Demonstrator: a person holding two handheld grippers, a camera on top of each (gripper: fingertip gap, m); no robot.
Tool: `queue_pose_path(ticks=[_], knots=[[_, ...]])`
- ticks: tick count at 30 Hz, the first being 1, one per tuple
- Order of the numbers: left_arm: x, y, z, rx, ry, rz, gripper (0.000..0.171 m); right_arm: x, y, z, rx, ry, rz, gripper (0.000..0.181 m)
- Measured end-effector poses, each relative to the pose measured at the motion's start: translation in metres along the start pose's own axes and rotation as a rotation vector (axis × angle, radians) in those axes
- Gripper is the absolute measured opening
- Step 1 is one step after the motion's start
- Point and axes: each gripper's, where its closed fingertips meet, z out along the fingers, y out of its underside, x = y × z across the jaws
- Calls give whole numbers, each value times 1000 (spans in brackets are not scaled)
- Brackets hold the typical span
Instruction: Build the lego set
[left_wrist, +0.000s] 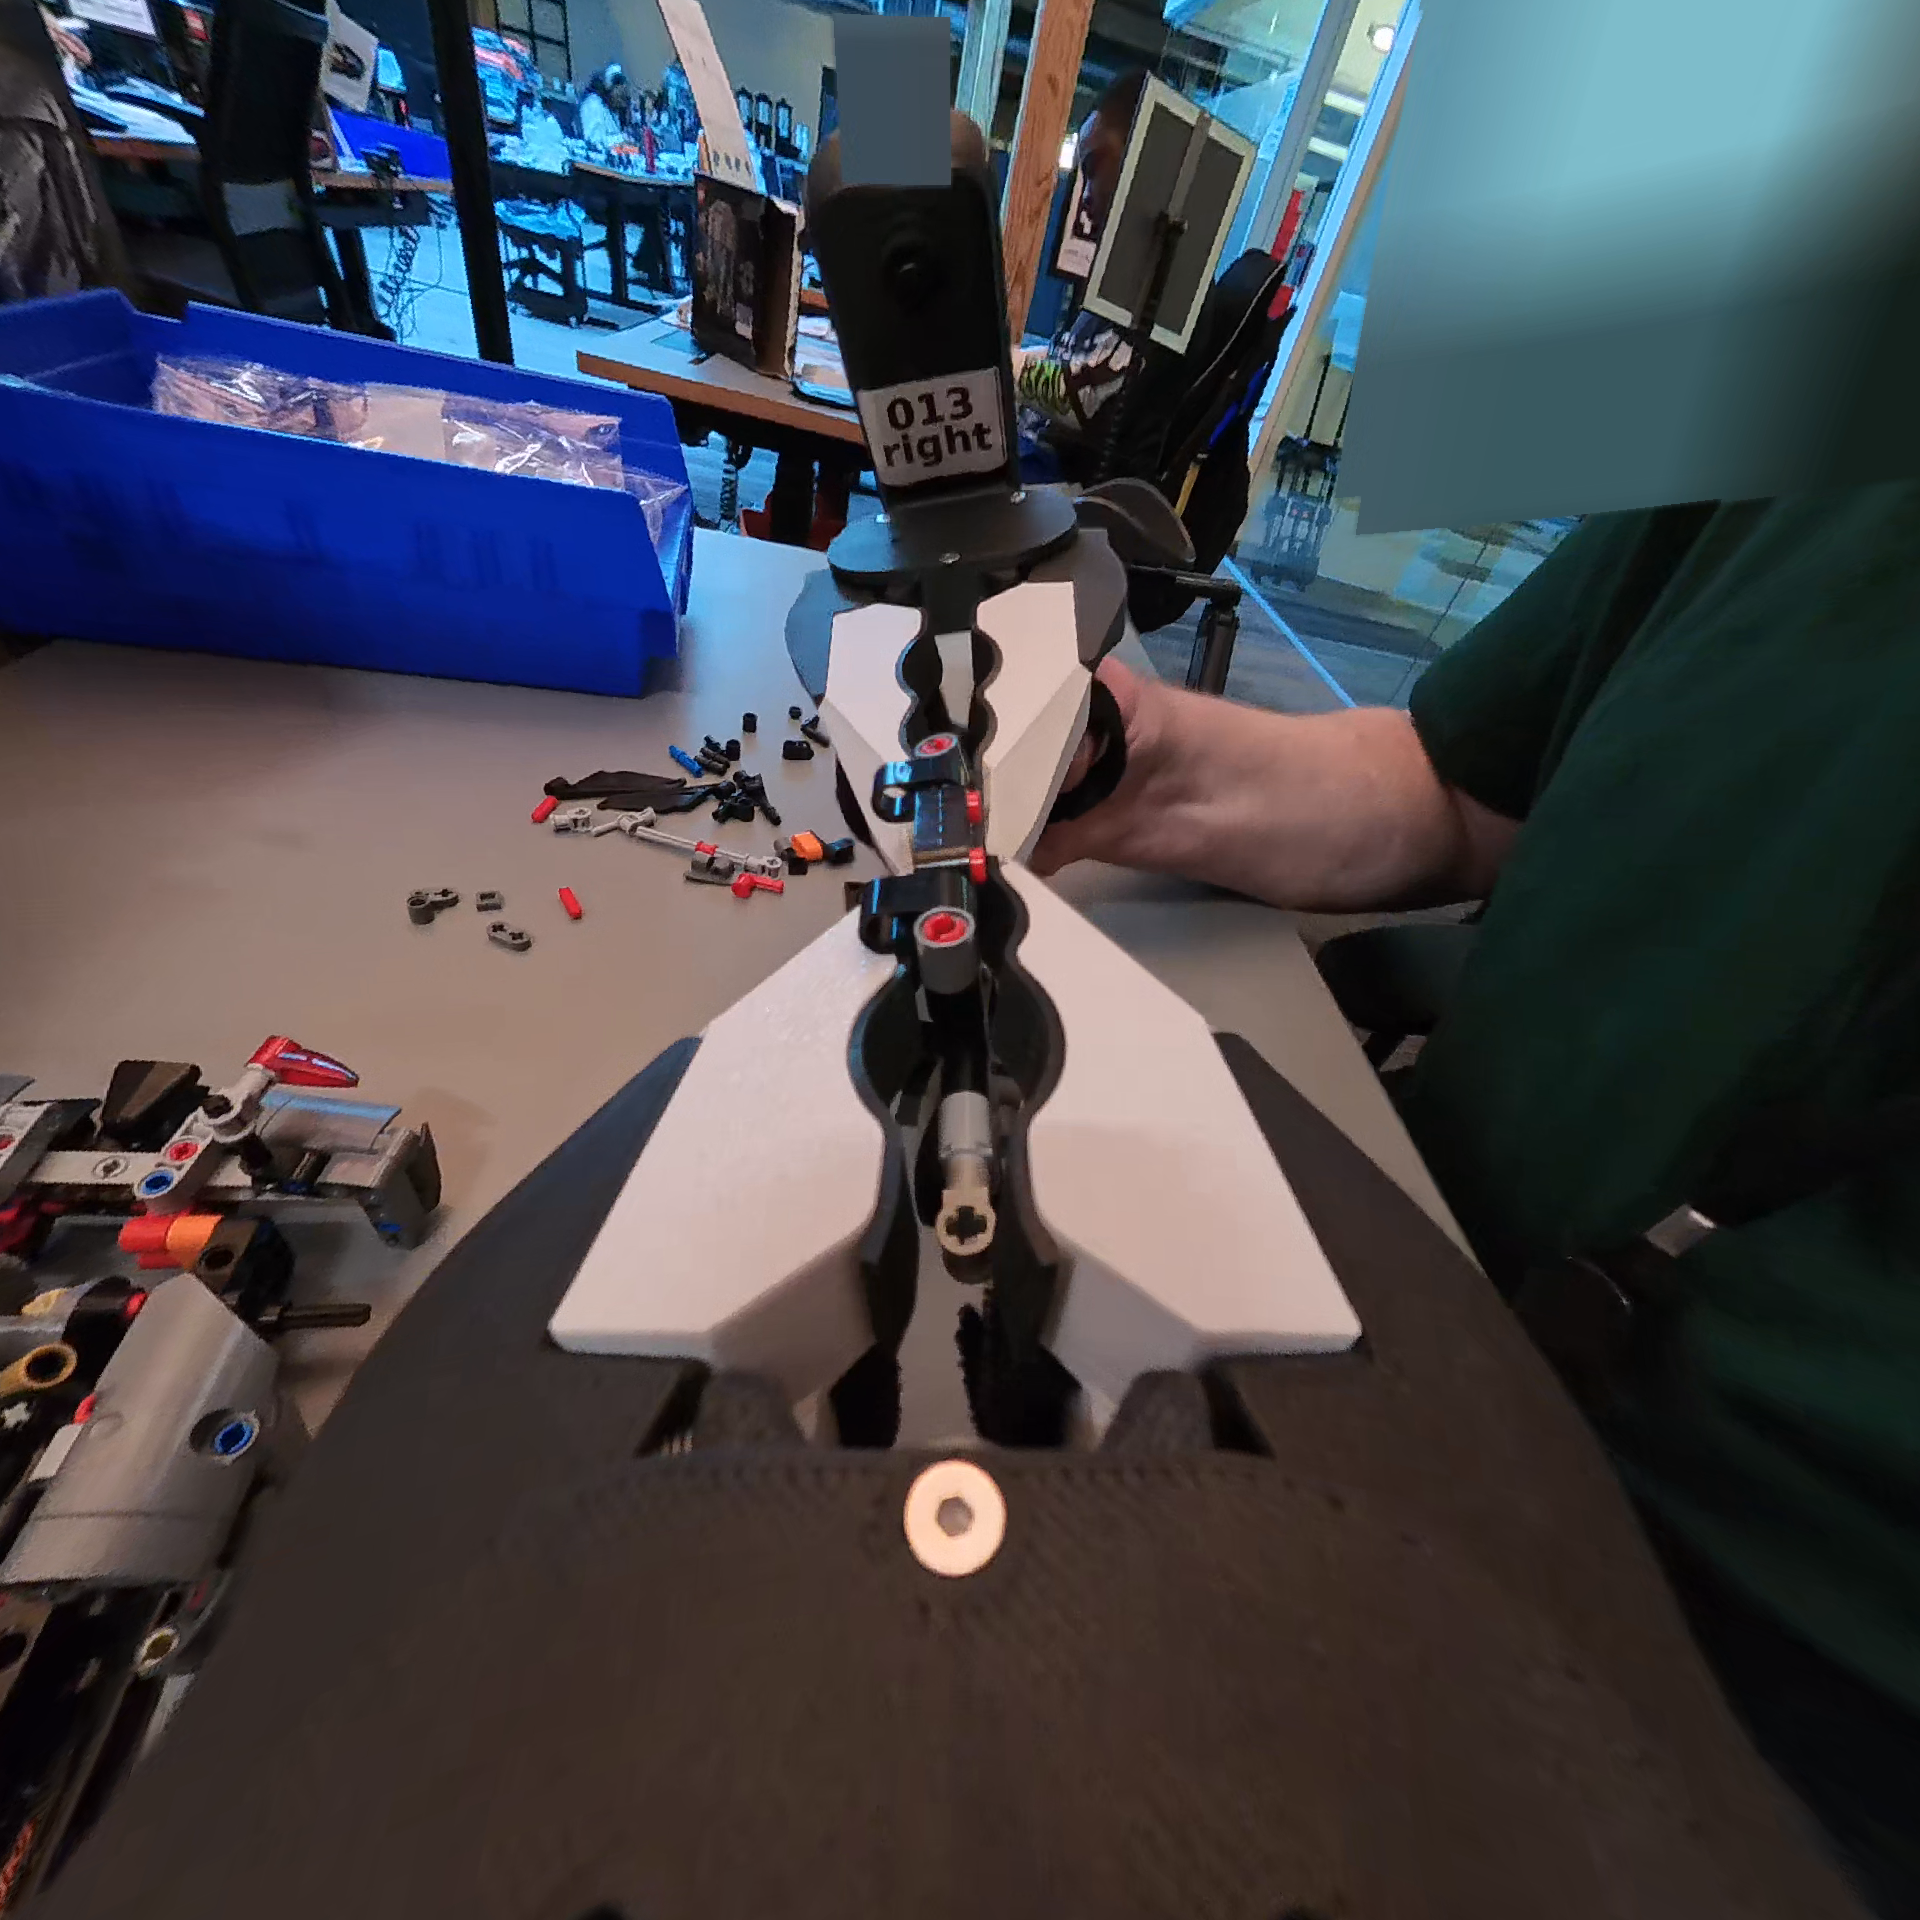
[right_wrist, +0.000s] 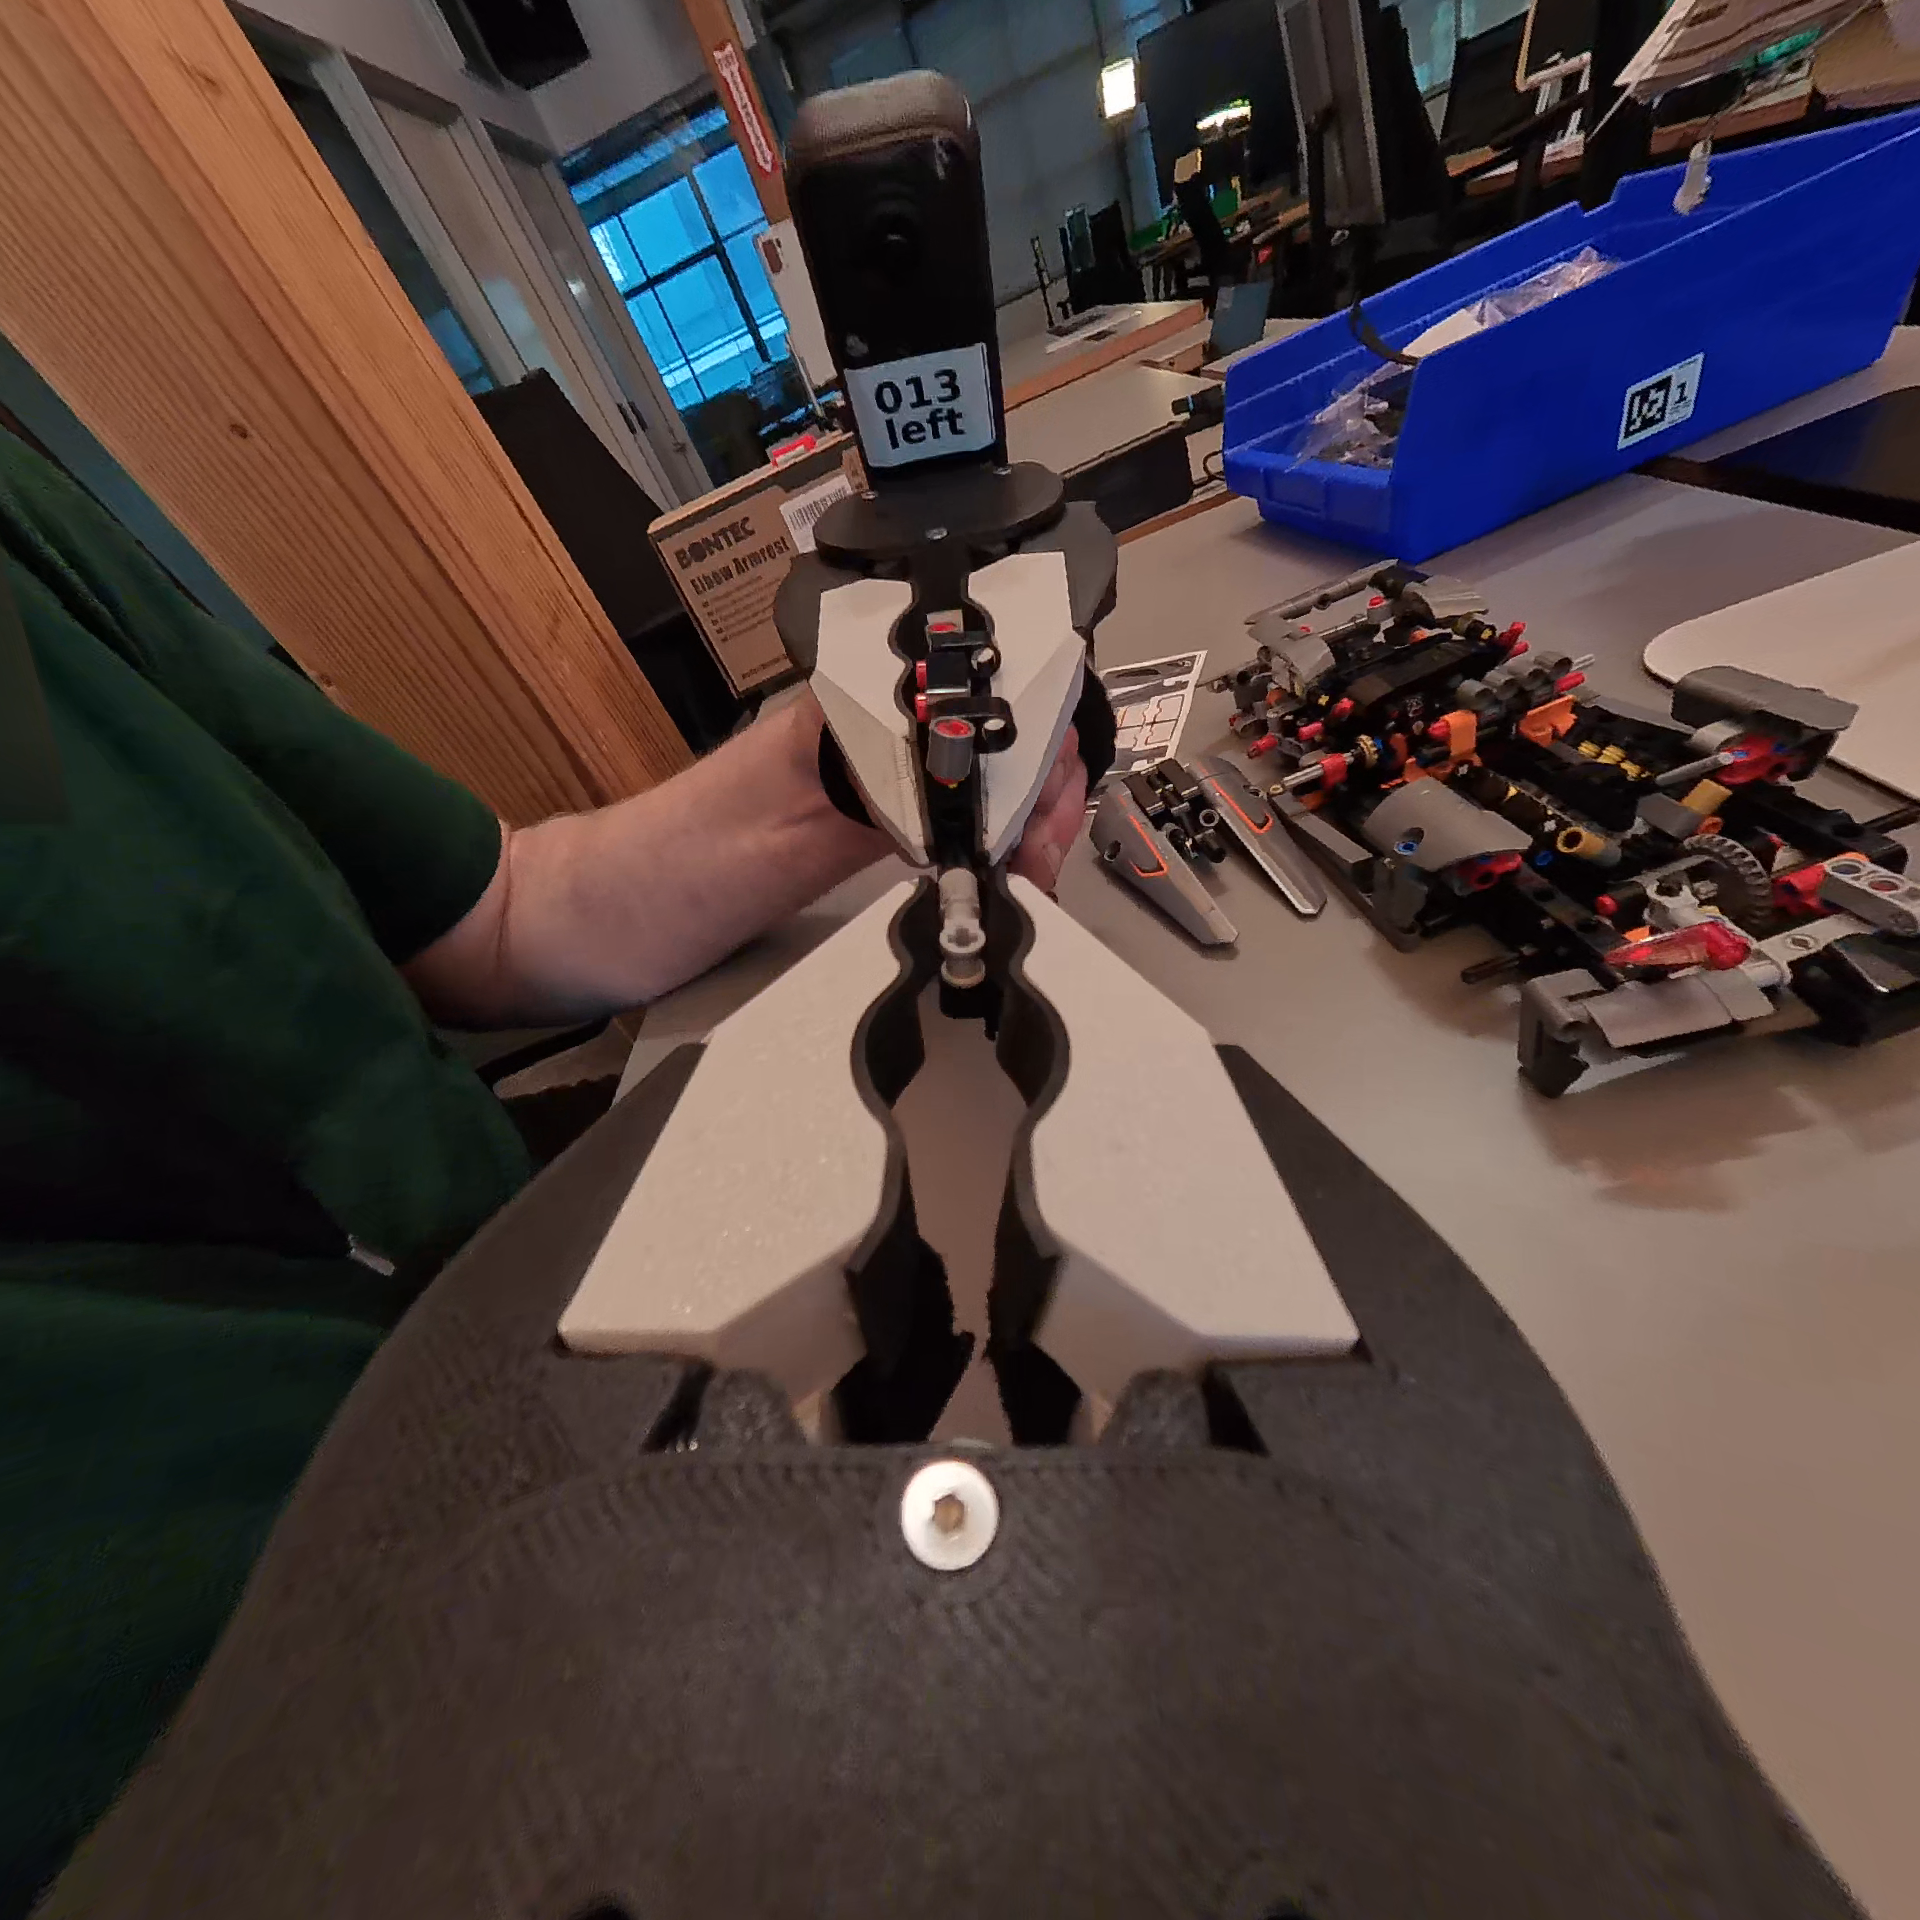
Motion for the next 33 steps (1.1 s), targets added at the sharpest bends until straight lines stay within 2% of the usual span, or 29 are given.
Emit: queue_pose_path(ticks=[2, 3, 4, 5, 7, 9, 12, 16, 18, 21, 24, 28, 30, 33], knots=[[-3, -2, -9, 27, -1, -10, 6, 4, -9, -14, 65, 0, 27, 6], [-16, -10, -29, 95, -54, -38, 6, 12, -17, -30, 117, 26, 47, 5], [-23, -19, -48, 145, -81, -47, 5, 19, -15, -36, 93, 66, 34, 6], [-20, -17, -47, 103, -69, -25, 6, 20, -9, -31, 43, 82, 5, 6], [-15, 1, -22, -1, -36, -34, 6, 18, 2, -20, -9, 68, 9, 6], [-17, 13, -17, -20, -15, -105, 6, 24, 8, -24, -4, 44, 80, 6], [-28, 5, -24, 45, -23, -185, 6, 26, 12, -24, -26, 27, 124, 6], [-34, 25, -11, -22, -34, -302, 5, 25, 22, -22, -91, 43, 121, 7], [-32, 39, -5, -93, -23, -353, 5, 20, 21, -22, -98, 22, 125, 7], [-32, 64, 5, -247, -75, -345, 6, 21, 30, -20, -148, 32, 129, 6], [-38, 79, 10, -313, -127, -345, 17, 26, 40, -19, -182, 49, 152, 6], [-53, 81, 3, -345, -248, -318, 29, 34, 46, -22, -215, 86, 155, 6], [-55, 80, 0, -342, -259, -332, 40, 35, 47, -23, -227, 92, 154, 6], [-66, 86, -10, -359, -321, -332, 39, 36, 51, -23, -255, 110, 140, 6]])
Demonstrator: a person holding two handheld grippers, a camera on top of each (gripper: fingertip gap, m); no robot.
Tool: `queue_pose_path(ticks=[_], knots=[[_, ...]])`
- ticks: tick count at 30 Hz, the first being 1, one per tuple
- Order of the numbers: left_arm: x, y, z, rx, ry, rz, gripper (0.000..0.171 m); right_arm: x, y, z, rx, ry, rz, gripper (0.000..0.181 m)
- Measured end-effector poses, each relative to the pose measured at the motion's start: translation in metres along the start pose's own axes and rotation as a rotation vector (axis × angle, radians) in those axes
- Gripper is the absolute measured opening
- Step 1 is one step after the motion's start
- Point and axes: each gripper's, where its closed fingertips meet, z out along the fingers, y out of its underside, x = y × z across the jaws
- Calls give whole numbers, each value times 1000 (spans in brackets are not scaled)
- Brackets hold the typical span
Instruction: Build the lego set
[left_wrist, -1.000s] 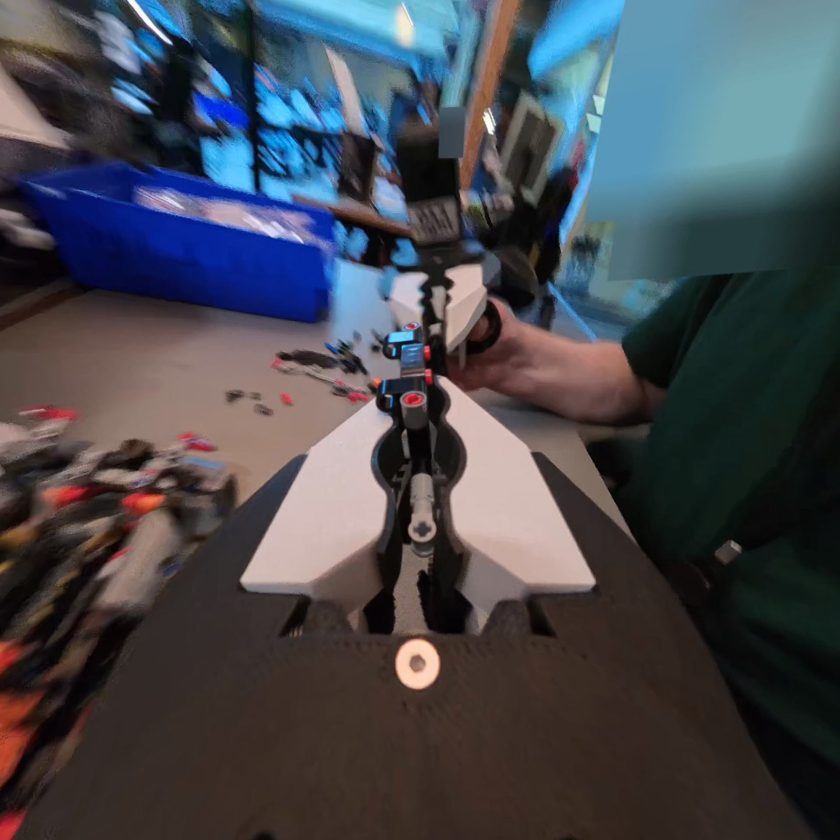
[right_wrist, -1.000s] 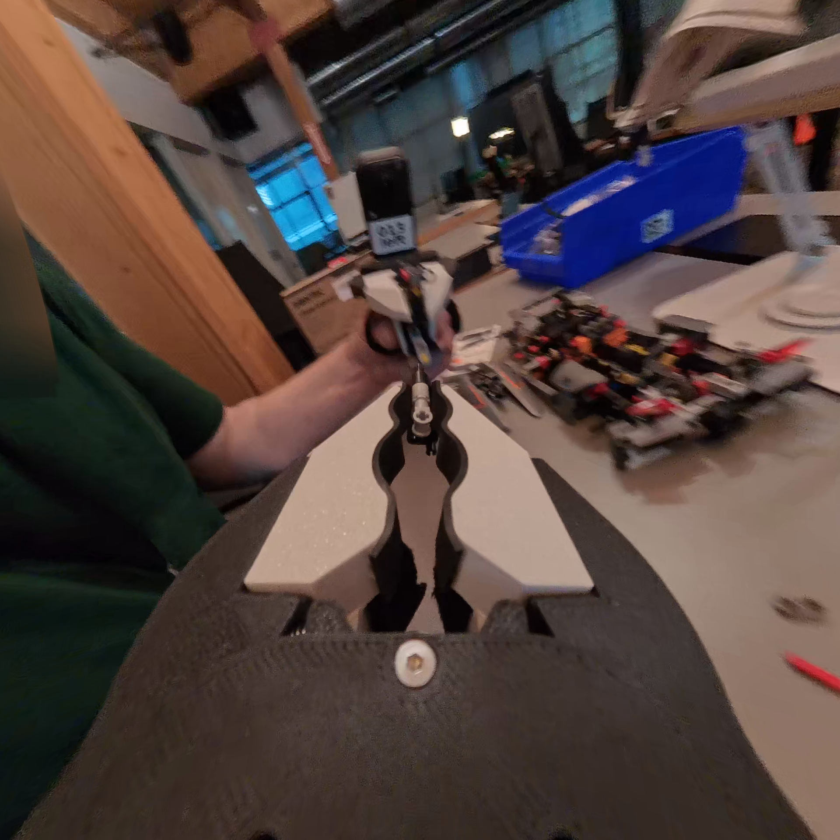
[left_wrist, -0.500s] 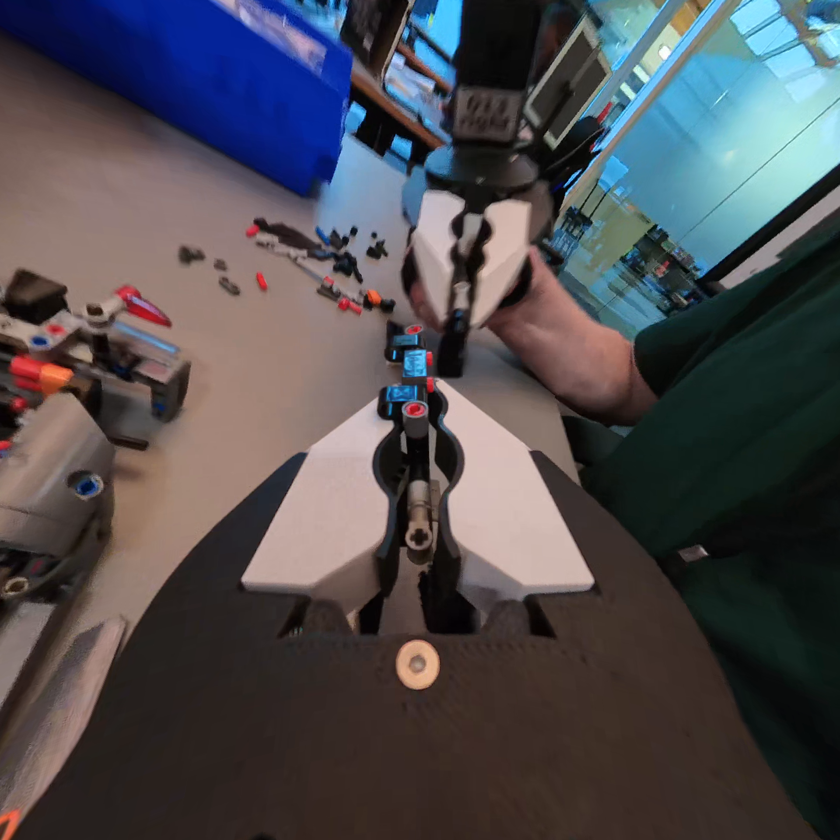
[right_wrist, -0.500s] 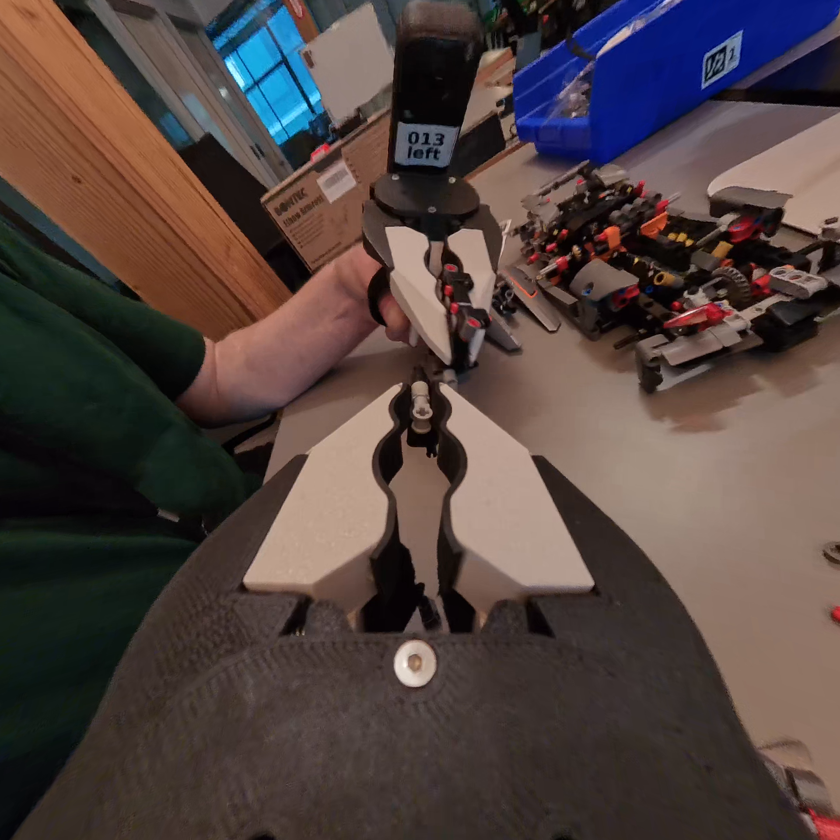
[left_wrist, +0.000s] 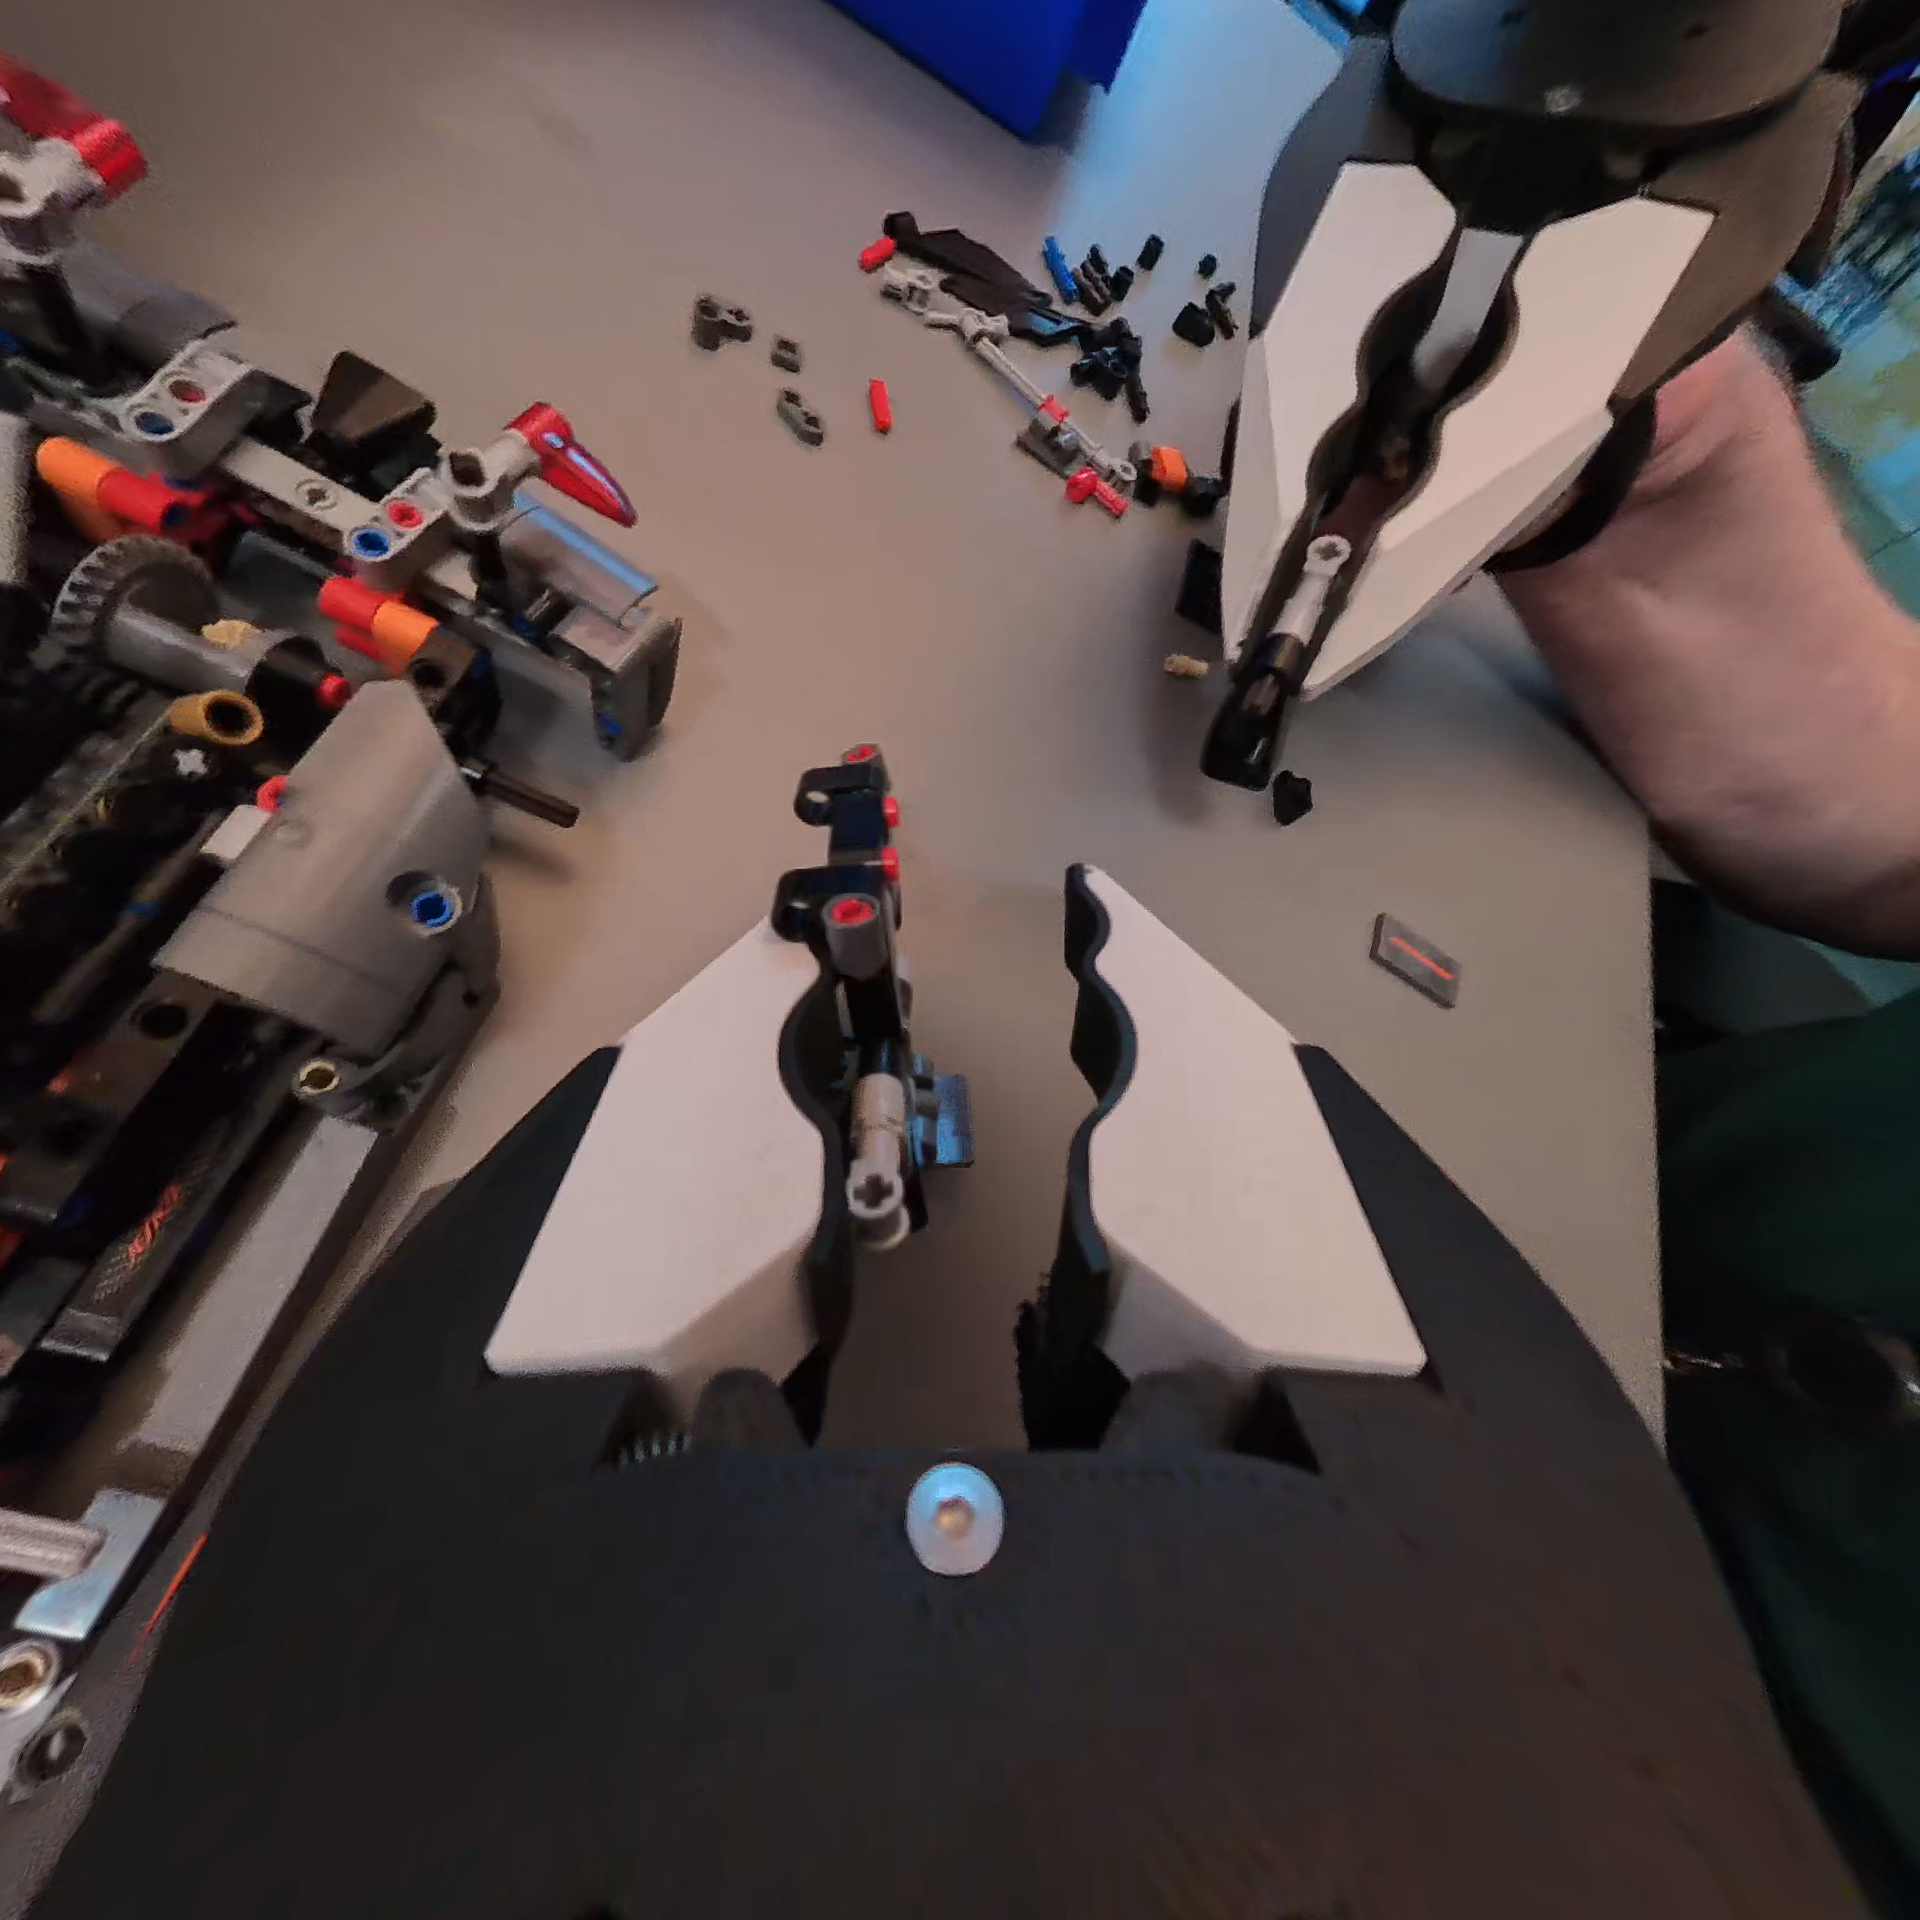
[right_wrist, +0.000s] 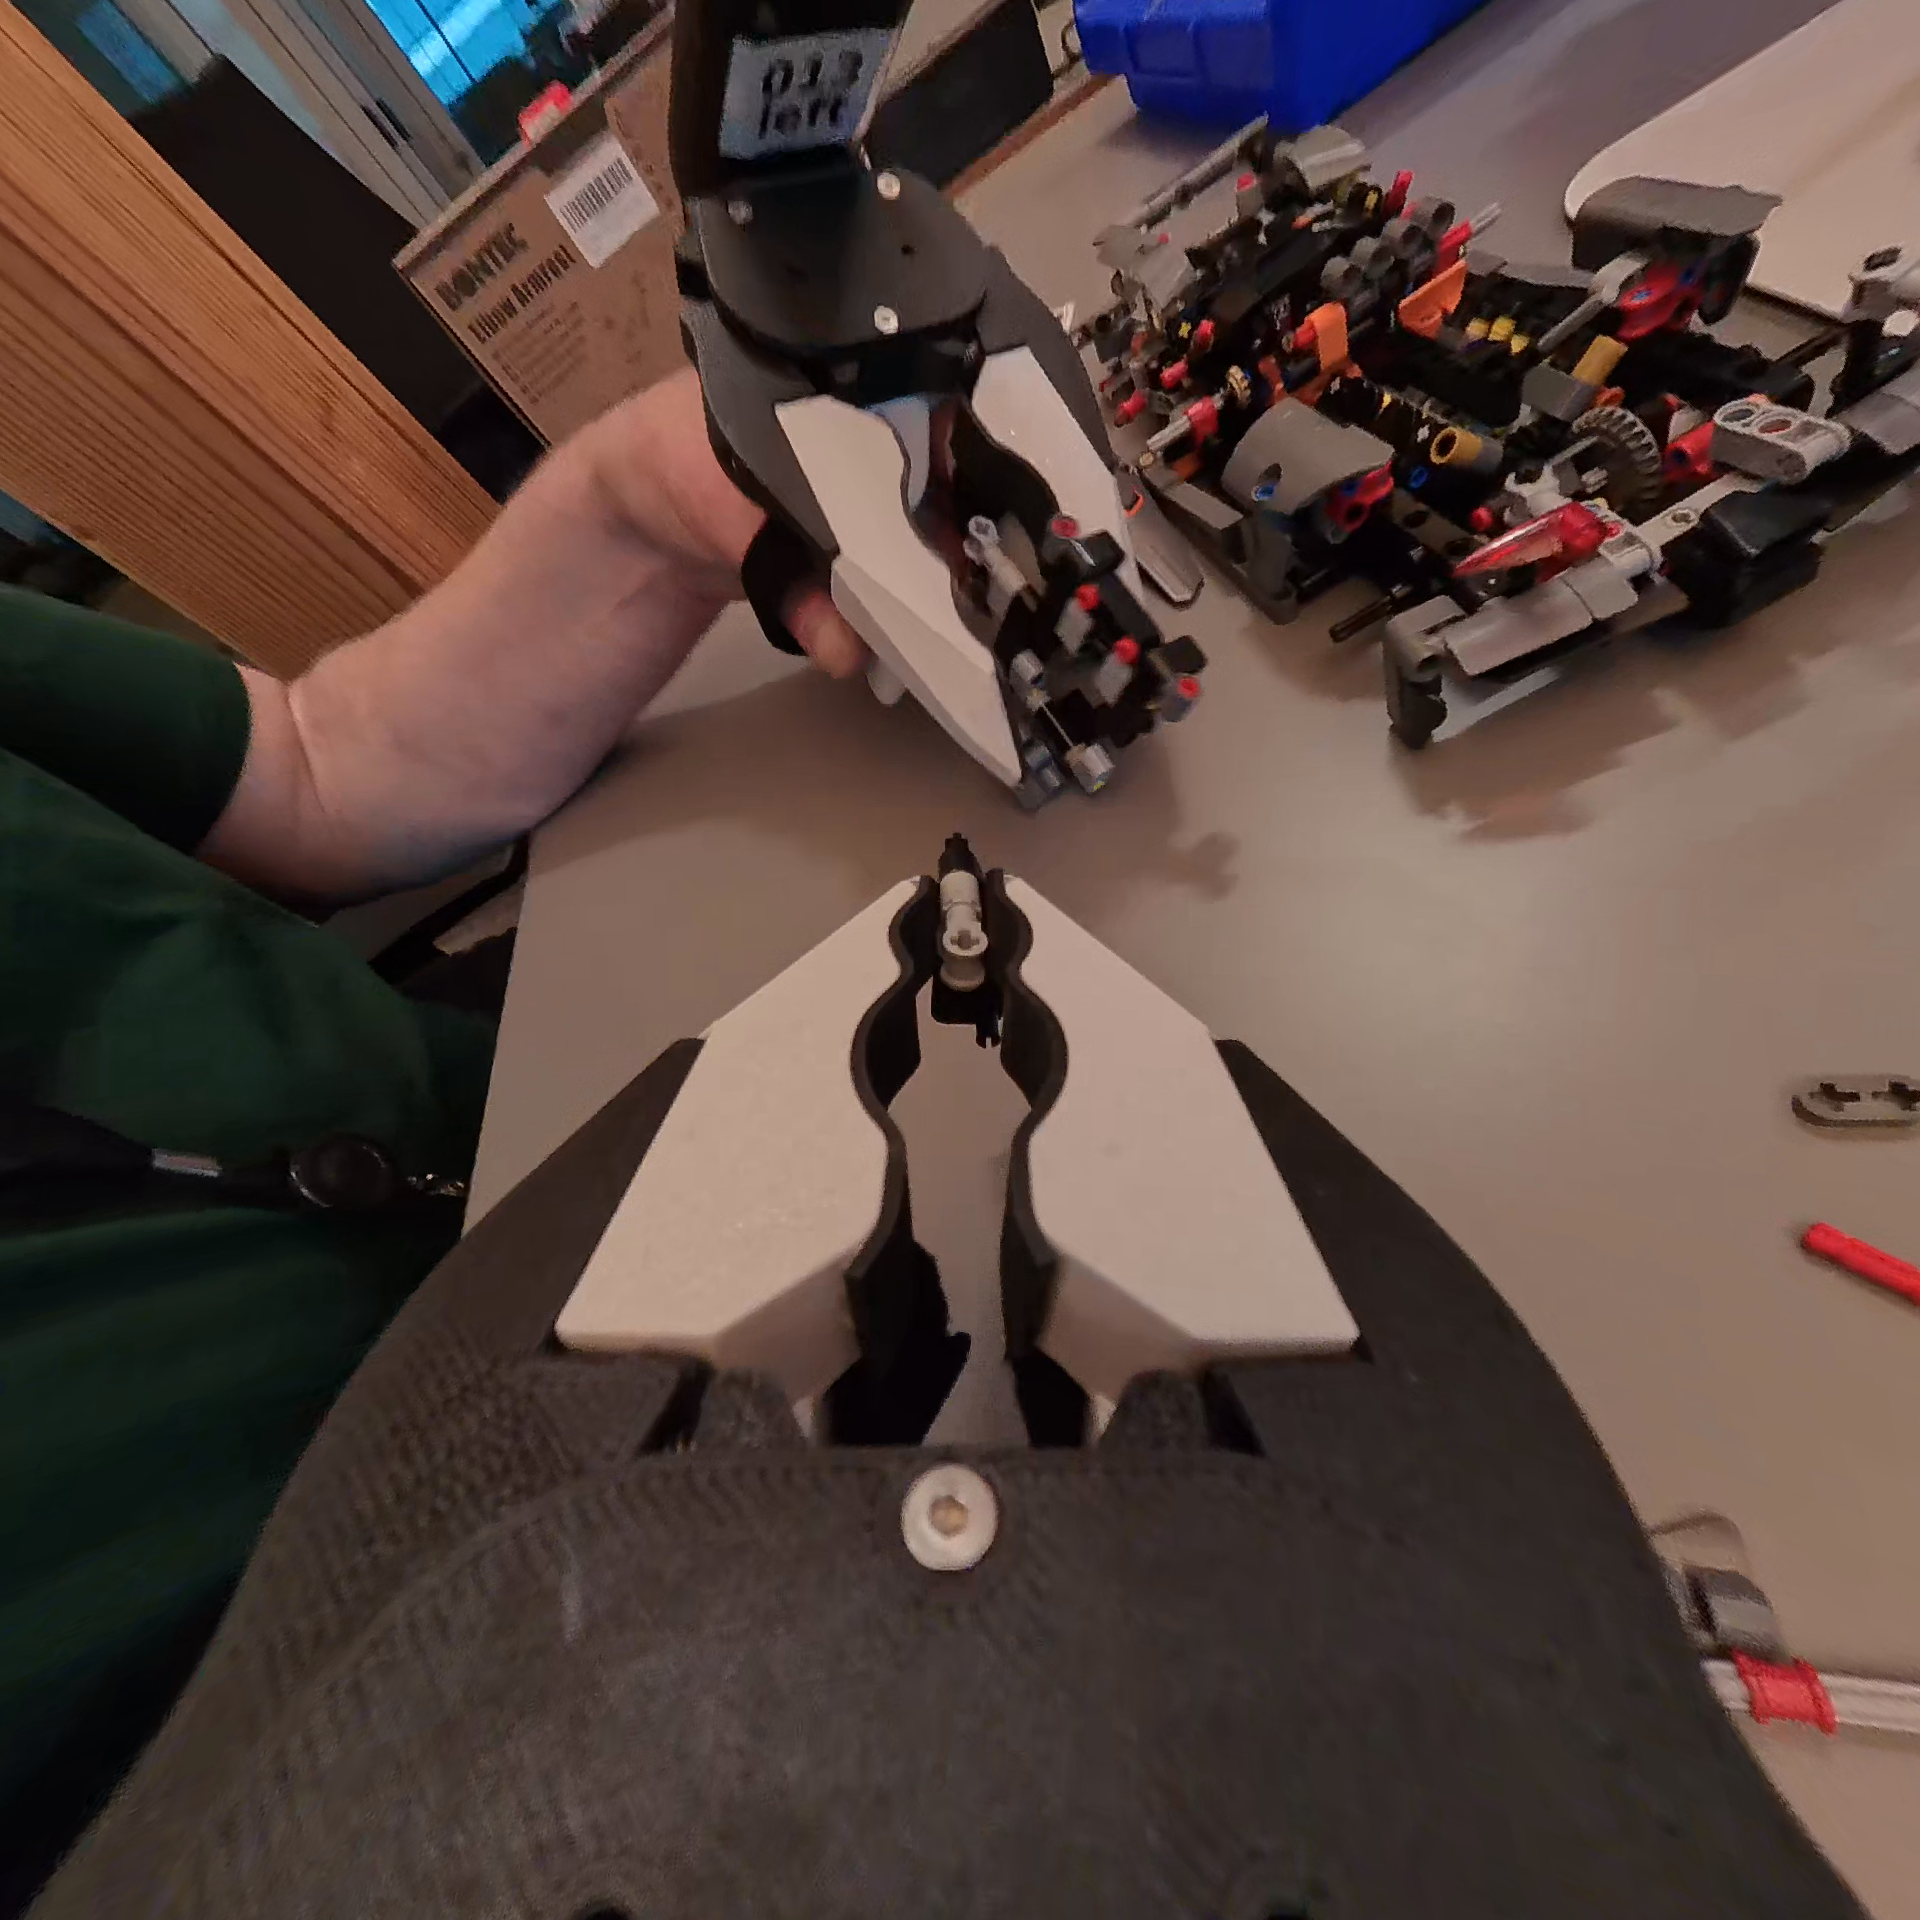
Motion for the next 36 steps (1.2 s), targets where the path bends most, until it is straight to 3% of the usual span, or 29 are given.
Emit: queue_pose_path(ticks=[3, 8, 11, 14, 19, 23, 24, 28, 31, 36], knots=[[10, -3, -4, 35, 99, -48, 15, 0, 8, 6, -60, 24, -36, 6], [14, -10, -11, 115, 187, -113, 5, 4, 32, 25, -218, 72, -71, 8], [25, -20, -16, 170, 266, -118, 5, 8, 35, 29, -250, 98, -70, 25], [33, -24, -15, 184, 319, -115, 5, 5, 19, 23, -160, 74, -51, 35], [59, -43, -21, 275, 454, -94, 9, -7, -26, 8, 84, -6, 10, 28], [72, -55, -18, 322, 495, -88, 8, -15, -34, 10, 112, -36, -10, 22], [72, -58, -18, 343, 499, -95, 7, -17, -37, 10, 126, -44, -18, 12], [71, -66, -24, 406, 488, -84, 15, -17, -42, 7, 163, -34, -19, 4], [69, -76, -36, 467, 479, -99, 34, -21, -49, 1, 218, -71, 6, 4], [60, -65, -50, 467, 406, -72, 41, -22, -59, -11, 306, -104, 57, 4]])
